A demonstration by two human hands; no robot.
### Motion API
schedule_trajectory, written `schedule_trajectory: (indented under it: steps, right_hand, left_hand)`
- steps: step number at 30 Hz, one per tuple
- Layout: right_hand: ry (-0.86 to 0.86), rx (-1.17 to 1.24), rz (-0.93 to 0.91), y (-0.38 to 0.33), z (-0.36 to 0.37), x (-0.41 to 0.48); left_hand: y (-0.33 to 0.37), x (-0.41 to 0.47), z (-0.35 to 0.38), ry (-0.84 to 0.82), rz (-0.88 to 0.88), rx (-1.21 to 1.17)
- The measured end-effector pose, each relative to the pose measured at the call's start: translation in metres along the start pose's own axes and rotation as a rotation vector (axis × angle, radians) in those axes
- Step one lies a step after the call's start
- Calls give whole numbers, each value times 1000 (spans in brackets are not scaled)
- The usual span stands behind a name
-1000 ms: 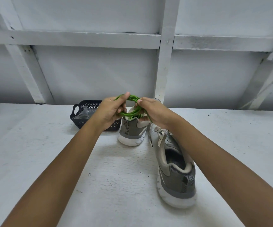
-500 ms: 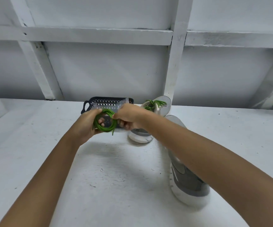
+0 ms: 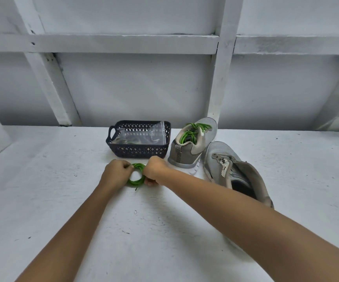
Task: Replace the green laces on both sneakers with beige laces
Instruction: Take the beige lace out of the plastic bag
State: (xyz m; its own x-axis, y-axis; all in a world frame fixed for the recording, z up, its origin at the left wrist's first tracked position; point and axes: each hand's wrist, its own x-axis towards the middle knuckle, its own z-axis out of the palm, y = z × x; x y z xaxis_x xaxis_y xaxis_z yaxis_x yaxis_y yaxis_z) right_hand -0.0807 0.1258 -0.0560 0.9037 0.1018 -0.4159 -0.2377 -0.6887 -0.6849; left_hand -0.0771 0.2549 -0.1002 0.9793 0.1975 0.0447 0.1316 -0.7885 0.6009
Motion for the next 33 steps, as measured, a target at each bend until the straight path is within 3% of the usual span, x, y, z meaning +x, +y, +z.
schedule_trajectory:
  steps: [5,11,14,17,22,27,33]
  right_hand:
    - [104,-281,-147,1,6,1]
    - [107,-578,-401,-16,-11,-19]
    - [98,-639,-477,-39,-30,-27]
    - [197,-652,-511,-67,-66,-21]
    - [293,-586,-344,-87,-124,19]
    - [240,-527,-233,-75,-138,46]
    - [213,-692,-99,-64,-114,111]
  left_hand:
    - [-2,2,-3,27,5,89]
    - [7,11,-35,-146,20,228]
    - [23,13,-54,-160,69,191]
    - [45,15,-60,-101,134,176]
    - [84,32,-44,15,235,87]
    - [104,57,-17,-28,189,138]
    - [110,77,3,-82,123,184]
